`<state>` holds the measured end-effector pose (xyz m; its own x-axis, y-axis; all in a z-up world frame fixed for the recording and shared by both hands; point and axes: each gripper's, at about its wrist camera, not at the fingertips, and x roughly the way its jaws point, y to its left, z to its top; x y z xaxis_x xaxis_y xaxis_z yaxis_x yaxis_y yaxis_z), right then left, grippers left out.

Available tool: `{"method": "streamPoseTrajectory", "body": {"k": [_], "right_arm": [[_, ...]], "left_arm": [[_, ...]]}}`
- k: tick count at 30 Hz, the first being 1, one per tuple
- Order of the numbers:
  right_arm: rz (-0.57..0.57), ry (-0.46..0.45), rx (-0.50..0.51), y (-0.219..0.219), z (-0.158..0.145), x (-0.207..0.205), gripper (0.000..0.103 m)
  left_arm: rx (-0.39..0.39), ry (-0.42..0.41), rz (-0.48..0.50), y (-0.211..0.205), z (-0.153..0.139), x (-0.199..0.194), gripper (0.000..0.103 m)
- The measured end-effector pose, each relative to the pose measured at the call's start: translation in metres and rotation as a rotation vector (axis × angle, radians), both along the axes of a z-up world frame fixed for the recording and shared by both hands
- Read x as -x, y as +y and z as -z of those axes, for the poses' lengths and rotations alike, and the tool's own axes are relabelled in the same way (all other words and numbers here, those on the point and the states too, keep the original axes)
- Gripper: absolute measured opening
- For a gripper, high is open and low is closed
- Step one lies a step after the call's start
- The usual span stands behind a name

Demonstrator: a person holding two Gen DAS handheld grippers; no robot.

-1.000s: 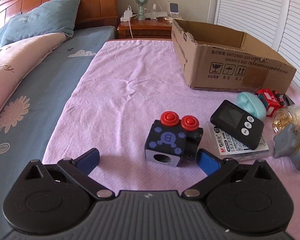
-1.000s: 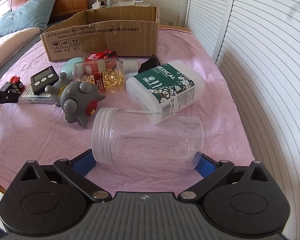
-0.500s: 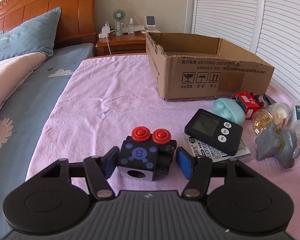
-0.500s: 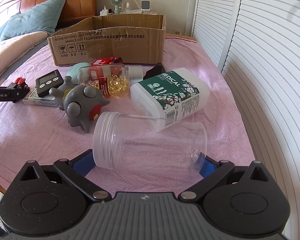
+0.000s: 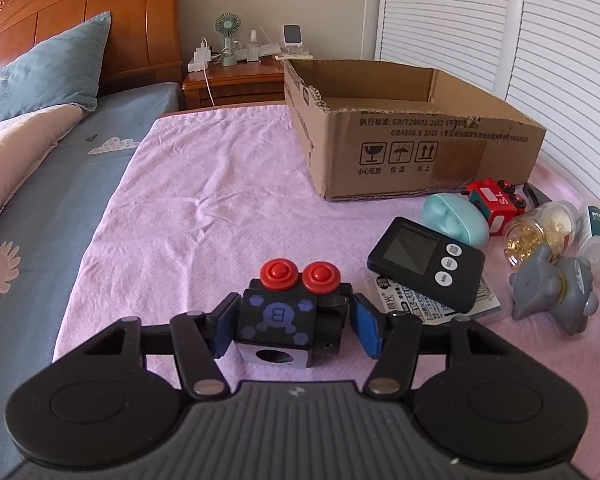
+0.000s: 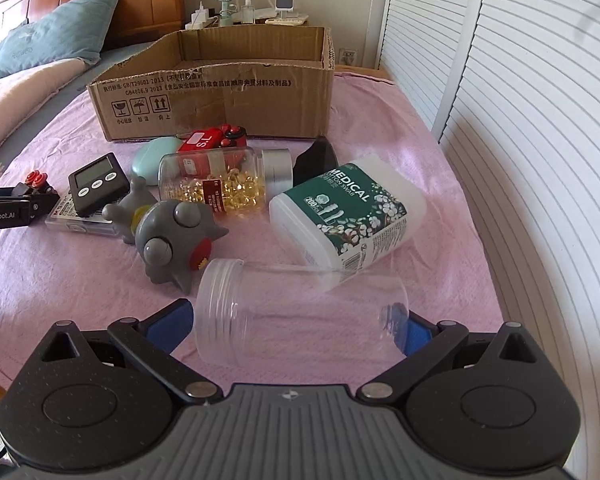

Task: Organize rigid objects
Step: 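Close left gripper on fidget cube while right gripper closes on clear jar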

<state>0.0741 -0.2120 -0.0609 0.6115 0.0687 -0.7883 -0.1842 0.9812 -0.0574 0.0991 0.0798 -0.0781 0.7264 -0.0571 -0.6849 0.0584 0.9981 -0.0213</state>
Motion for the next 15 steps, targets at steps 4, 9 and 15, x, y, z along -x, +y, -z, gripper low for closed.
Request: {"method": "streamPoseTrajectory", "body": {"k": [4,9,15], "right_arm": [[0.027,-0.001,0.013,-0.001,-0.005,0.001,0.103],[0.041,0.033,0.032,-0.001,-0.006,-0.002,0.095],[0.004,0.035,0.023,-0.003,-0.015,-0.002,0.094]], "left_arm": [[0.002,0.014,0.002,0.002,-0.001,-0.004,0.058],[-0.004,0.032,0.031,0.002,-0.003,-0.006,0.054],[-0.009,0.074,0.052,0.005,-0.007,-0.006,0.054]]}}
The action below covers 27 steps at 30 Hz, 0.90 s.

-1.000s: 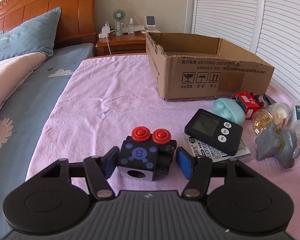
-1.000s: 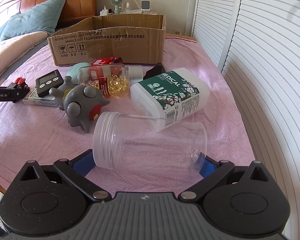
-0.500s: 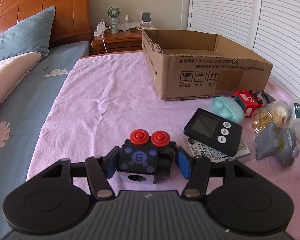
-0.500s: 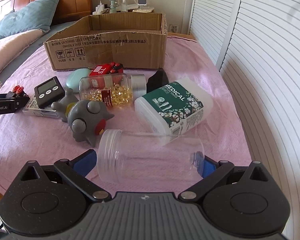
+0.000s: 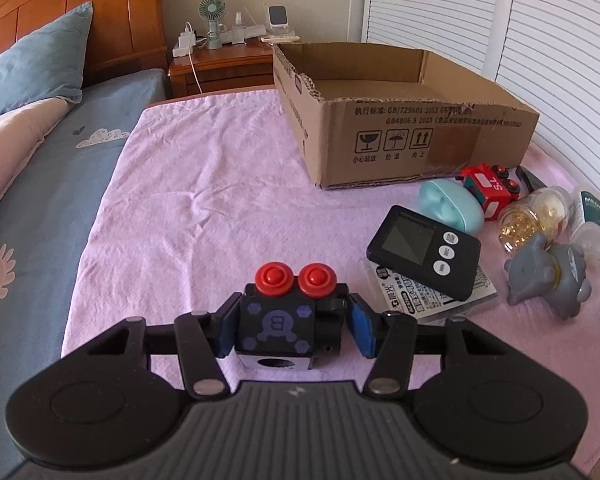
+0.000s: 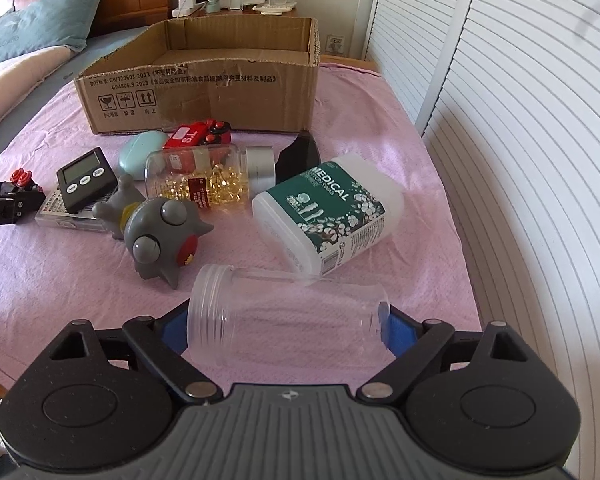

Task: Organize rigid objects
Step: 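Close left gripper on fidget cube while right gripper closes on clear jar, then lower fidget cube into box with left gripper while right gripper carries jar over box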

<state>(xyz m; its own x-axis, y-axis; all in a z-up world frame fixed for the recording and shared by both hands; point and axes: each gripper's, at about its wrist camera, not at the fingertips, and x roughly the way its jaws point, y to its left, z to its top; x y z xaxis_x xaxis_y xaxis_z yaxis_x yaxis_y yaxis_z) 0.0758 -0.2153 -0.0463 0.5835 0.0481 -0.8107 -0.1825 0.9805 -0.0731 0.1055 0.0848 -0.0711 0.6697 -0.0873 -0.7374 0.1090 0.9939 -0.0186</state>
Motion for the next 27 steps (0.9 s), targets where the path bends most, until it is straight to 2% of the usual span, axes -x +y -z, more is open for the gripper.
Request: {"method": "streamPoseTrajectory", "body": {"k": [11,18,23,27], "right_arm": [[-0.135,-0.042,-0.051,0.000,-0.036,-0.006,0.094],[-0.198,-0.102,-0.097,0.008,-0.058,-0.026,0.094],[-0.236,-0.169,-0.107,0.014,-0.076,-0.045,0.094],[-0.252,-0.199,-0.117,0.015,-0.086,-0.064,0.094]], "left_arm": [[0.024,0.052,0.080,0.000,-0.036,0.002,0.053],[0.021,-0.018,0.128,-0.019,-0.077,-0.022,0.052],[0.018,-0.077,0.149,-0.037,-0.106,-0.056,0.052],[-0.006,-0.104,0.151,-0.052,-0.118,-0.090,0.052]]}}
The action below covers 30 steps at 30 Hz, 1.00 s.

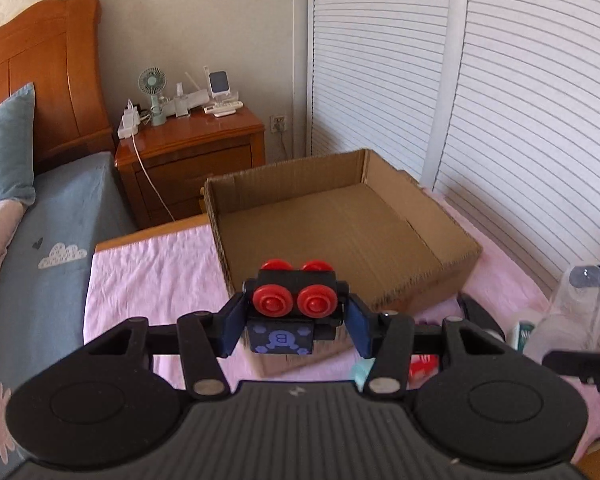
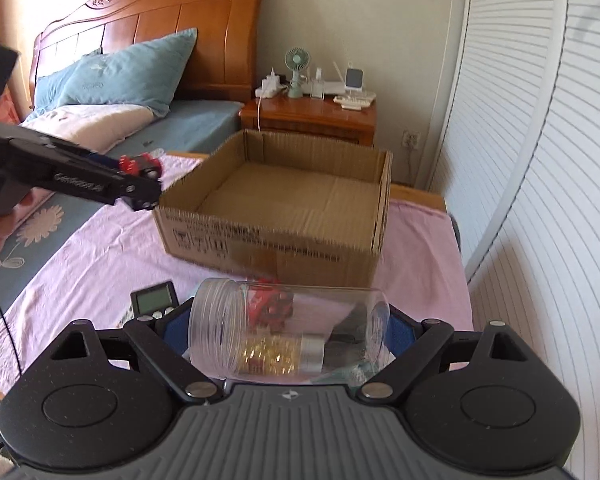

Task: Organize rigid objects
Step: 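Lower fidget cube into box with left gripper while right gripper carries jar over box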

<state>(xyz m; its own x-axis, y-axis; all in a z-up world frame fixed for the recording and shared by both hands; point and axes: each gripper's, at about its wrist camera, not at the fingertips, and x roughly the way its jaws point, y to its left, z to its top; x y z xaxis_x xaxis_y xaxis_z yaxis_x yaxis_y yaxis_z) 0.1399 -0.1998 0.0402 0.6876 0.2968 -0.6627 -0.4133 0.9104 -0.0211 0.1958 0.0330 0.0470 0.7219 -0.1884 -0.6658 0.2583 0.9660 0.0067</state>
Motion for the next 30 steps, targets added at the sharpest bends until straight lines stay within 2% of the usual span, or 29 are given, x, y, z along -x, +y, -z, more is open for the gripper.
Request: {"method": "streamPoseTrajectory", "body": {"k": [5,6,9,11,14,16,21,25,30], "right_arm": [[-0.001,-0.010,-0.021,-0.002,-0.007,-0.022,0.094],[0.000,-0.013,-0.025,-0.001,-0.009,-0.025,0.094],[0.001,-0.013,-0.029,0.000,-0.008,-0.034,0.094],[0.005,-0.009,-0.028,0.001,-0.006,-0.039,0.094],[0.009,-0.005,-0.030,0.001,-0.005,-0.046,0.094],[0.011,-0.002,-0.033,0.001,-0.004,-0.052,0.094],[0.009,0.009,-0.040,0.007,-0.005,-0.069,0.094],[0.009,0.009,-0.041,0.017,-0.006,-0.090,0.094],[0.000,0.028,-0.046,0.033,-0.003,-0.127,0.094]], "left_arm": [[-0.017,0.052,-0.017,-0.010,0.011,-0.047,0.052],[-0.027,0.059,-0.023,-0.012,0.015,-0.055,0.055],[-0.073,0.041,-0.072,-0.015,0.024,-0.070,0.075],[-0.077,0.031,-0.090,-0.014,0.026,-0.072,0.077],[-0.040,0.045,-0.099,-0.009,0.024,-0.065,0.082],[-0.031,0.026,-0.095,-0.006,0.020,-0.054,0.093],[-0.036,-0.021,-0.096,-0.005,0.009,-0.022,0.098],[-0.042,-0.032,-0.134,-0.003,0.005,0.005,0.099],[-0.090,-0.035,-0.192,-0.001,0.007,0.031,0.100]]}}
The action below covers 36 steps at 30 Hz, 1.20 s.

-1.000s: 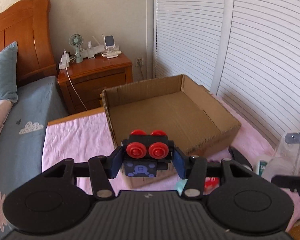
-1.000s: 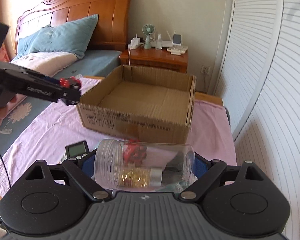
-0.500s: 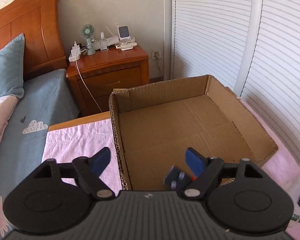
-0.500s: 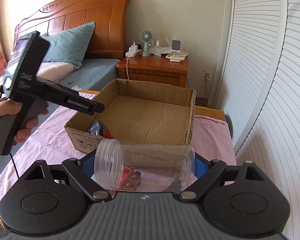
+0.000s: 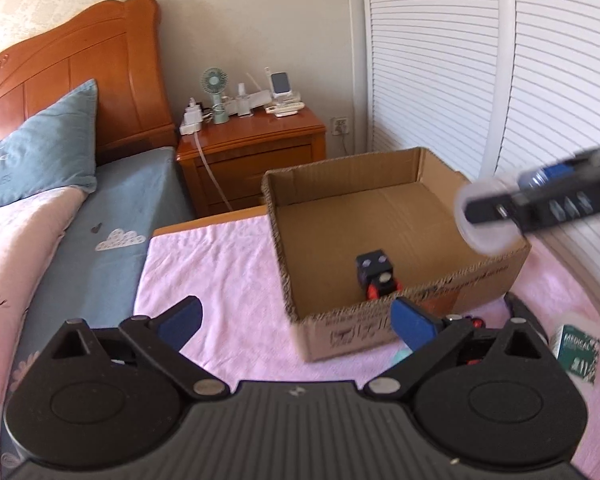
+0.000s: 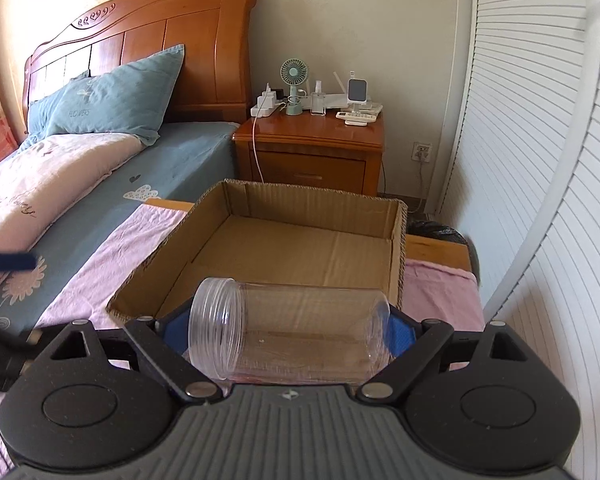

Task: Organize rigid objects
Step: 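Lower fidget cube into box with left gripper while right gripper carries jar over box, then lower clear jar into cardboard box and open right gripper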

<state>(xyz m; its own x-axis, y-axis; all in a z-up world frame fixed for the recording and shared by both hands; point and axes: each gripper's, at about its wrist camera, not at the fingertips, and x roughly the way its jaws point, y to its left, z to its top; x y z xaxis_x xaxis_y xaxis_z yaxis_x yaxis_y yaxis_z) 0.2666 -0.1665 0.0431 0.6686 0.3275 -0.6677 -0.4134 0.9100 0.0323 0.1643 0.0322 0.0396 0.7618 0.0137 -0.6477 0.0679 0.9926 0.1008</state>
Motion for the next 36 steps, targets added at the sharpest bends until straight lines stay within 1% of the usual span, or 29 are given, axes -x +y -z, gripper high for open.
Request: {"method": "streamPoseTrajectory", "body": {"k": [7,10,11,12,13,15,20,23,27,36], "right_arm": [[0.017,0.051,0.035,0.025,0.015,-0.055,0.094],[0.036,0.055,0.038,0.032,0.023,-0.070,0.095],[0.041,0.057,0.038,0.034,0.026,-0.073,0.096],[0.052,0.061,0.038,0.035,0.027,-0.077,0.102],[0.060,0.064,0.034,0.035,0.028,-0.077,0.103],[0.056,0.079,0.031,0.035,0.029,-0.075,0.103],[0.052,0.077,0.031,0.027,0.025,-0.060,0.103],[0.049,0.093,0.012,0.021,0.023,-0.050,0.103],[0.048,0.092,0.018,0.015,0.020,-0.033,0.103],[0.020,0.094,0.006,-0.009,0.016,0.010,0.103]], "left_arm": [[-0.020,0.032,-0.022,0.003,0.007,0.021,0.100],[-0.008,0.047,-0.026,0.004,0.015,0.026,0.100],[-0.006,0.062,-0.023,0.005,0.018,0.026,0.100],[-0.005,0.072,-0.023,0.005,0.020,0.026,0.100],[-0.006,0.076,-0.024,0.006,0.022,0.027,0.100],[0.000,0.080,-0.032,0.007,0.024,0.030,0.100],[0.024,0.079,-0.032,0.011,0.023,0.032,0.100],[0.024,0.082,-0.023,0.010,0.021,0.034,0.100],[0.035,0.087,-0.020,0.011,0.014,0.038,0.100],[-0.012,0.070,-0.009,0.012,-0.003,0.061,0.100]]}}
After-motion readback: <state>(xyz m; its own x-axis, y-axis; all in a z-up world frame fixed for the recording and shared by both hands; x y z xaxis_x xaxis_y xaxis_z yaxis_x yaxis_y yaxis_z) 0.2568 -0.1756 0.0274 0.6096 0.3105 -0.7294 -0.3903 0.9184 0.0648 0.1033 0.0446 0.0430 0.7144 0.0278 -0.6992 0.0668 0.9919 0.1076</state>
